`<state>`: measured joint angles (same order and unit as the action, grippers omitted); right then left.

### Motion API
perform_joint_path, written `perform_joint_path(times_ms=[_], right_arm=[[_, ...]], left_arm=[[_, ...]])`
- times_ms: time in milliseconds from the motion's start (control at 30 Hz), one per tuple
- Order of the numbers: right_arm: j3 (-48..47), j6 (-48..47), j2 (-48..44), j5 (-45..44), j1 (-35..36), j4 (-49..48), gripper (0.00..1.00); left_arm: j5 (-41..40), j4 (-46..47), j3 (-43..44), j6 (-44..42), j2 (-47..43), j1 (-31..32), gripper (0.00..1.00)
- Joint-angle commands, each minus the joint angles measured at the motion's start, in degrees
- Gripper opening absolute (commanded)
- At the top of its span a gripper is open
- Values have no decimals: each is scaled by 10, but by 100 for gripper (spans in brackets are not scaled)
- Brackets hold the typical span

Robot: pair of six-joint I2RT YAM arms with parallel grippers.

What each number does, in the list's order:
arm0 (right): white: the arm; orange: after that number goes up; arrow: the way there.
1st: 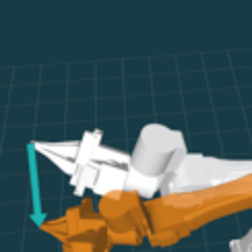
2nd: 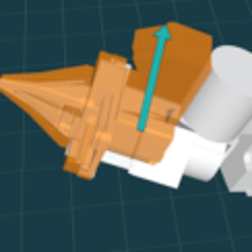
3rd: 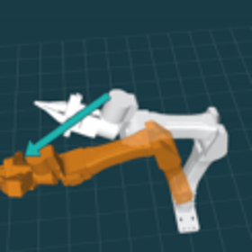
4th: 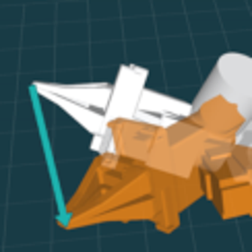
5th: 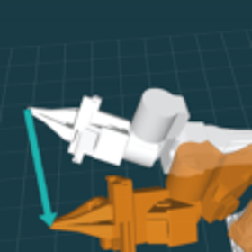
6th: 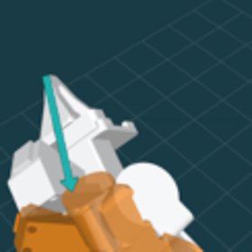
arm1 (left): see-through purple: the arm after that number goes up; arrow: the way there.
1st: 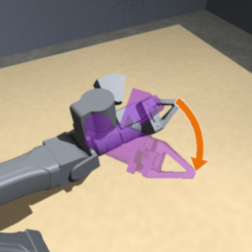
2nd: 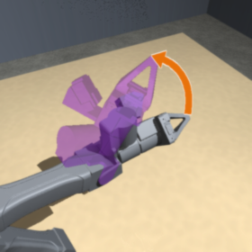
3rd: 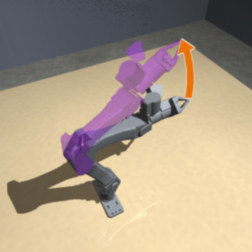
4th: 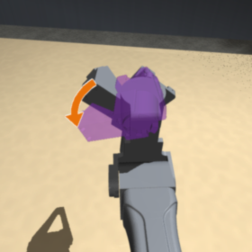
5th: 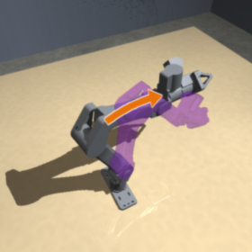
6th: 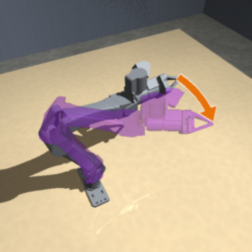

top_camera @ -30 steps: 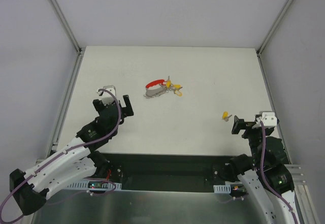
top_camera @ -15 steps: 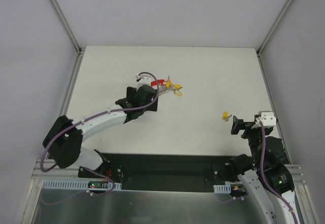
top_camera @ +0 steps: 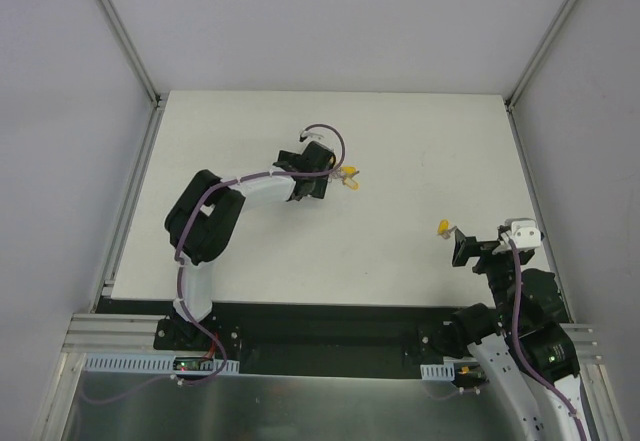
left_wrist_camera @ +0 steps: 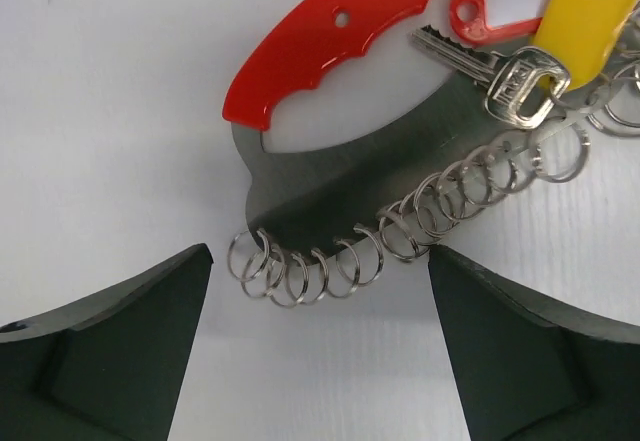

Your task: Put the keys on the keyring

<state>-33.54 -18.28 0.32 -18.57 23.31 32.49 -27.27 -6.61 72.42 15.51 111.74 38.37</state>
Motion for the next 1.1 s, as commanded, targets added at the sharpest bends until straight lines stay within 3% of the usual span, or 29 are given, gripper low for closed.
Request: perform_joint_path(times_ms=[0, 100, 167, 733, 933, 1067], right_arm=[[-7, -7, -110, 6, 3, -9, 96], [-7, -7, -110, 7, 3, -8, 96], [-7, -8, -110, 8, 4, -8, 96], [-5, -11, -110, 14, 3, -9, 96], [-5, -12, -110, 13, 4, -8, 96], [-6, -12, -110, 15, 3, -8, 96]], left_arm=[[-11, -19, 61, -40, 43, -16, 89], [1, -30, 76, -43, 69, -22, 84], [12, -36, 74, -40, 73, -22, 73], [92, -60, 38, -37, 70, -24, 24], [161, -100, -3, -8, 35, -24, 23], [215, -115, -51, 33, 7, -22, 5]])
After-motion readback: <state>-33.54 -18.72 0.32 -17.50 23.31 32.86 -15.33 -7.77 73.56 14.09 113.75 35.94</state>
